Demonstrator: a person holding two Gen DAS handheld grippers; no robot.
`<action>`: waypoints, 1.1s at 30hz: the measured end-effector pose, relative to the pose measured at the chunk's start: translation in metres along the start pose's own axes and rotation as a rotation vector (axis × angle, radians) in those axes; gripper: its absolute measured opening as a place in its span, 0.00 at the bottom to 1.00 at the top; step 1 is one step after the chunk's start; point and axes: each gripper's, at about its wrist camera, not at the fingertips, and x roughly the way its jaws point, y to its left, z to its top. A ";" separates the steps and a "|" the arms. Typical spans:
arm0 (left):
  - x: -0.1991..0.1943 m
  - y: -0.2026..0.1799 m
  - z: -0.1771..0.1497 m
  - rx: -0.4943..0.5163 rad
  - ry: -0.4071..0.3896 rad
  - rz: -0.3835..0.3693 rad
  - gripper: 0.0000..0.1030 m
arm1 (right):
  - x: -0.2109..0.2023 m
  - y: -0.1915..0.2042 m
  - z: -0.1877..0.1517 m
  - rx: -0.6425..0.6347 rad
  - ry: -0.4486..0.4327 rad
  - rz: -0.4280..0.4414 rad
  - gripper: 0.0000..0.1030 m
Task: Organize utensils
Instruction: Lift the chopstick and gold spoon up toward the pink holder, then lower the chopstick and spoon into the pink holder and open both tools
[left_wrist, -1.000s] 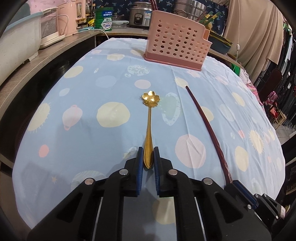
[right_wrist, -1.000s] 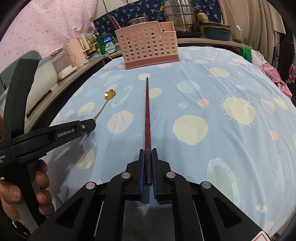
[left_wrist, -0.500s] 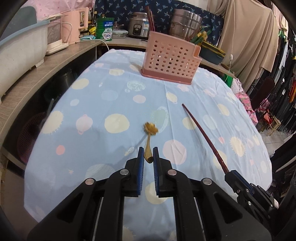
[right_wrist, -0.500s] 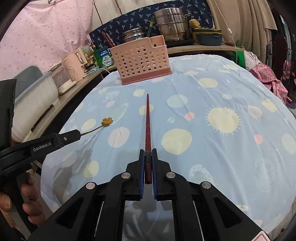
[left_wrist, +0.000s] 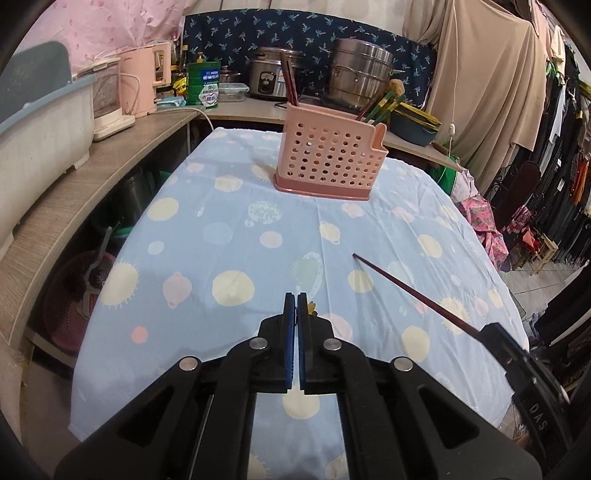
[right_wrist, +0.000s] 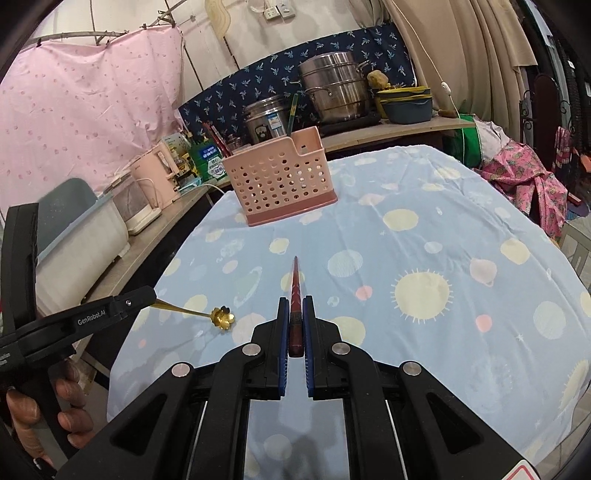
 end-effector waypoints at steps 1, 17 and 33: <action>-0.002 -0.002 0.003 0.006 -0.002 0.001 0.01 | -0.003 0.000 0.005 0.003 -0.011 0.003 0.06; -0.018 -0.026 0.066 0.068 -0.069 -0.040 0.01 | -0.011 -0.002 0.094 0.051 -0.169 0.074 0.06; 0.000 -0.029 0.175 0.082 -0.199 -0.013 0.01 | 0.022 0.004 0.199 0.052 -0.312 0.098 0.06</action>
